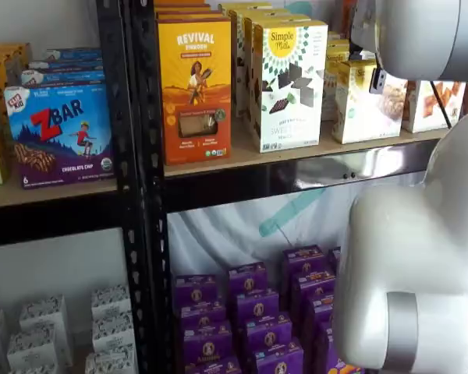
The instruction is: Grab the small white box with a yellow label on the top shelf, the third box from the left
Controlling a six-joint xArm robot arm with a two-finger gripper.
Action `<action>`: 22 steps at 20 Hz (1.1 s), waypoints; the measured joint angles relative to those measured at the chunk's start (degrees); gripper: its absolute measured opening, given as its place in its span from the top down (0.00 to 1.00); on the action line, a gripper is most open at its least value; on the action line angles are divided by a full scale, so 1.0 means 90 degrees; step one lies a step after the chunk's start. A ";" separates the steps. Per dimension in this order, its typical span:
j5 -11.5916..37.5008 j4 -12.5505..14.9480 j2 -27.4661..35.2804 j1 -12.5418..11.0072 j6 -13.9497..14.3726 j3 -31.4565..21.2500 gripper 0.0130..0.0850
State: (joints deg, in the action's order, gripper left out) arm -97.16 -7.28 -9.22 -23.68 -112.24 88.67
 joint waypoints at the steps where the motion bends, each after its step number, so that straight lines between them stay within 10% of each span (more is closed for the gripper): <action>1: 0.0002 0.0006 0.0013 0.0010 0.0009 0.0015 0.06; 22: 0.0287 -0.0041 -0.0061 -0.0050 -0.0061 -0.0180 0.50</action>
State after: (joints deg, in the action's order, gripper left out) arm -94.58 -7.65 -9.77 -24.13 -112.78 87.05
